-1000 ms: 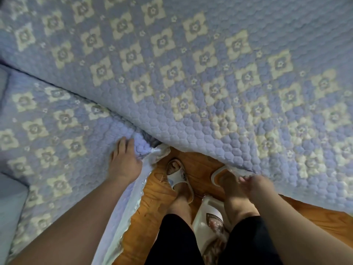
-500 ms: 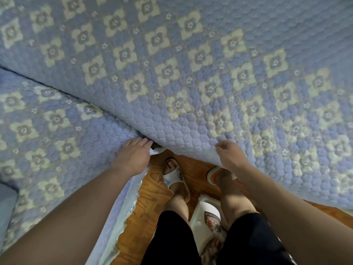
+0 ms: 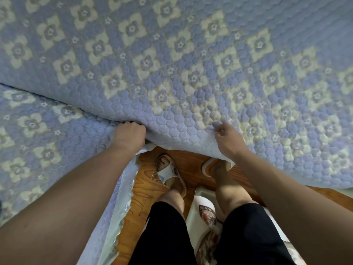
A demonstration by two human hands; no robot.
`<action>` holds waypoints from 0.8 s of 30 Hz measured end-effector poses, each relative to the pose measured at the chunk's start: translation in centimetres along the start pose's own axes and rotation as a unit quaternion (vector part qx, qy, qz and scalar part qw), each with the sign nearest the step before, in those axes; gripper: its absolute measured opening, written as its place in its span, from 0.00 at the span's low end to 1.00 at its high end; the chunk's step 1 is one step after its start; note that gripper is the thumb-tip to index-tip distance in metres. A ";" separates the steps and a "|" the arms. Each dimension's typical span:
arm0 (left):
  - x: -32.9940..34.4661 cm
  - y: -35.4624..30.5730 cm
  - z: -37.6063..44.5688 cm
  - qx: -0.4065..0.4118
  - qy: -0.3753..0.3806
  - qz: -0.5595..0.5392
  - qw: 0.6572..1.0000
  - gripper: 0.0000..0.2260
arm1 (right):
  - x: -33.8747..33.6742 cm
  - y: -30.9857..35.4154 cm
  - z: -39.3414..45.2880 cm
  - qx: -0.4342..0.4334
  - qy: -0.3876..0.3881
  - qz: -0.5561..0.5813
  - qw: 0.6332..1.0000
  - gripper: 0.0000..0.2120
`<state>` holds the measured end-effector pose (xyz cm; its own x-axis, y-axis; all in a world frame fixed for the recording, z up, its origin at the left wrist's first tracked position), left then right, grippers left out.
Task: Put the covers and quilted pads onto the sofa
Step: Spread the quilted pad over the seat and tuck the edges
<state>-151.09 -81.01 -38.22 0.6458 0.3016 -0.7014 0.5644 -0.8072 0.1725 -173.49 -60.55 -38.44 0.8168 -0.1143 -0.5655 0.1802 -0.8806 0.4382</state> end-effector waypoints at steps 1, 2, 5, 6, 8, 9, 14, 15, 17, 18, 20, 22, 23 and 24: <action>-1.0 -1.0 -0.3 0.009 -0.021 -0.035 0.999 0.08 | -1.1 -0.2 -0.5 -0.026 -0.038 -0.036 0.998 0.18; -1.9 -1.9 -0.8 0.029 -0.060 -0.063 0.996 0.08 | -1.6 -0.3 -1.1 -0.062 -0.073 -0.082 0.992 0.18; -5.7 -7.0 -2.5 0.120 -0.196 -0.137 0.964 0.08 | -5.4 -4.2 -2.2 -0.114 -0.171 -0.167 0.964 0.20; -6.3 -9.0 -2.6 0.141 -0.198 -0.157 0.957 0.12 | -7.2 -6.6 -2.1 -0.098 -0.194 -0.176 0.960 0.19; -5.9 -13.3 -1.8 0.170 -0.126 -0.171 0.962 0.21 | -11.6 -12.0 -2.1 -0.042 -0.227 -0.191 0.954 0.17; -5.4 -15.4 -1.4 0.175 -0.093 -0.159 0.967 0.24 | -13.8 -14.7 -2.1 -0.026 -0.237 -0.206 0.949 0.17; -8.5 -28.0 1.7 0.206 -0.115 -0.102 0.966 0.30 | -23.1 -27.0 -0.4 0.031 -0.263 -0.238 0.934 0.21; -9.5 -31.2 2.6 0.218 -0.118 -0.087 0.965 0.30 | -24.9 -29.9 0.0 0.080 -0.277 -0.203 0.936 0.23; -11.5 -37.4 4.1 0.239 -0.124 -0.047 0.962 0.30 | -28.3 -35.8 -0.3 0.194 -0.310 -0.090 0.927 0.24; -12.4 -40.3 4.7 0.249 -0.126 -0.028 0.960 0.31 | -29.7 -38.7 -0.8 0.239 -0.322 -0.035 0.915 0.24; -13.9 -45.4 5.9 0.268 -0.128 0.002 0.955 0.31 | -31.4 -43.3 -2.0 0.274 -0.326 0.033 0.904 0.22; -15.7 -49.7 6.8 0.297 -0.136 0.019 0.945 0.31 | -31.8 -45.8 -2.7 0.249 -0.325 0.059 0.910 0.23; -16.6 -51.6 7.1 0.314 -0.139 0.031 0.939 0.31 | -31.7 -46.8 -2.9 0.239 -0.318 0.096 0.912 0.24; -17.3 -53.4 7.4 0.330 -0.138 0.050 0.932 0.31 | -31.2 -47.7 -2.8 0.240 -0.311 0.159 0.906 0.27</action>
<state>-196.22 -46.94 -40.42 0.4700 0.1387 -0.8717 0.0091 -0.9883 -0.1523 -206.03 -13.67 -39.75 0.2912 -0.5023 -0.8142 -0.3897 -0.8396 0.3785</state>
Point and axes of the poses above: each hand's wrist, its own z-axis towards the middle knuckle, its own x-axis out of the palm, y = z × x, the point moved 7 cm from there along z, towards the middle knuckle, and after that the axes turned 1 degree about -z, right-handed, at the moved point
